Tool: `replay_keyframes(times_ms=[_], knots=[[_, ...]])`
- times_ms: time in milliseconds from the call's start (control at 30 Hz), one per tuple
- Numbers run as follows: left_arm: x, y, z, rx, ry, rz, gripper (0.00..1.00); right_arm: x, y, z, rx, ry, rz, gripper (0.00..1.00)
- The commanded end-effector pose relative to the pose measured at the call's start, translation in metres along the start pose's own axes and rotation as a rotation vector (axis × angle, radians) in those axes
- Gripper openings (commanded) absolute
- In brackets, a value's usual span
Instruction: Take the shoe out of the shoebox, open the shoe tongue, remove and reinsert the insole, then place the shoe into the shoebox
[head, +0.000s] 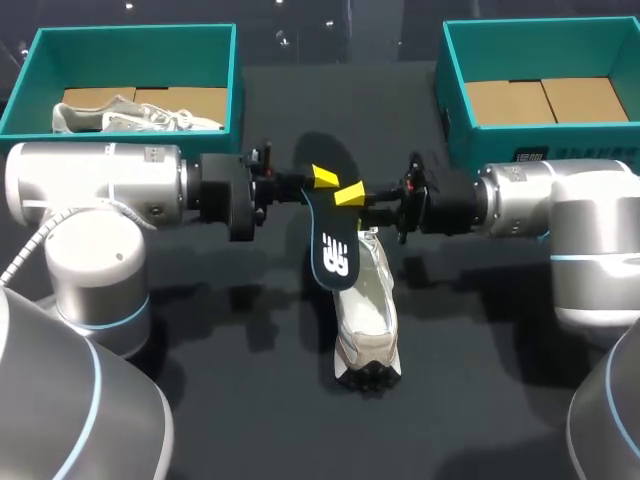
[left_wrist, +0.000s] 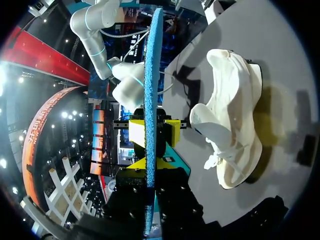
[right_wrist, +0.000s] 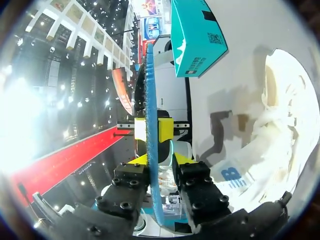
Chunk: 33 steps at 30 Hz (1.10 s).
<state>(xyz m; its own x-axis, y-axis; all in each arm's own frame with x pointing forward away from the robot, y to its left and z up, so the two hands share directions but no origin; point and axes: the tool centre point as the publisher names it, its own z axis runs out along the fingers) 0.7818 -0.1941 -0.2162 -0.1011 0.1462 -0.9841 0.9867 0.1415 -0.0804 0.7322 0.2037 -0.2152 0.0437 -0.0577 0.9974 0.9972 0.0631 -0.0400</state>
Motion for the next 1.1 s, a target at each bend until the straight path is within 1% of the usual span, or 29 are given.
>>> replay_keyframes(times_ms=[33, 133, 200, 433, 600, 633, 700, 767, 800, 833, 867, 1100], knots=[[-0.002, -0.007, -0.019, 0.003, -0.005, -0.005, 0.0, 0.003, -0.009, -0.023, 0.004, -0.033, -0.038, 1.0], [-0.004, -0.014, -0.029, 0.008, -0.008, -0.009, 0.0, 0.002, -0.014, -0.04, 0.024, -0.112, -0.122, 1.0], [-0.004, -0.02, -0.034, 0.009, -0.009, -0.009, 0.0, -0.003, -0.014, -0.055, 0.009, -0.132, -0.108, 1.0], [-0.001, -0.038, -0.046, 0.001, 0.007, 0.019, 0.0, -0.003, -0.014, -0.055, 0.009, -0.132, -0.108, 1.0], [0.0, -0.051, -0.05, 0.009, 0.022, 0.021, 0.0, -0.003, -0.014, -0.055, 0.009, -0.132, -0.108, 1.0], [0.0, -0.053, -0.051, 0.011, 0.028, 0.017, 0.0, -0.003, -0.017, -0.058, 0.023, -0.149, -0.151, 1.0], [0.0, -0.057, -0.053, 0.024, 0.035, -0.002, 0.0, -0.002, -0.022, -0.067, 0.018, -0.187, -0.229, 1.0], [-0.002, -0.061, -0.055, 0.052, 0.04, -0.049, 0.0, -0.002, -0.026, -0.076, -0.003, -0.256, -0.301, 1.0], [-0.003, -0.063, -0.056, 0.064, 0.041, -0.068, 0.0, -0.001, -0.028, -0.08, 0.002, -0.309, -0.368, 1.0], [-0.005, -0.064, -0.057, 0.068, 0.04, -0.069, 0.0, -0.002, -0.03, -0.082, -0.015, -0.363, -0.357, 1.0], [-0.005, -0.064, -0.057, 0.068, 0.04, -0.069, 0.0, -0.003, -0.03, -0.084, -0.015, -0.398, -0.349, 1.0], [-0.005, -0.064, -0.057, 0.068, 0.04, -0.069, 0.0, -0.003, -0.03, -0.084, -0.015, -0.398, -0.349, 1.0]])
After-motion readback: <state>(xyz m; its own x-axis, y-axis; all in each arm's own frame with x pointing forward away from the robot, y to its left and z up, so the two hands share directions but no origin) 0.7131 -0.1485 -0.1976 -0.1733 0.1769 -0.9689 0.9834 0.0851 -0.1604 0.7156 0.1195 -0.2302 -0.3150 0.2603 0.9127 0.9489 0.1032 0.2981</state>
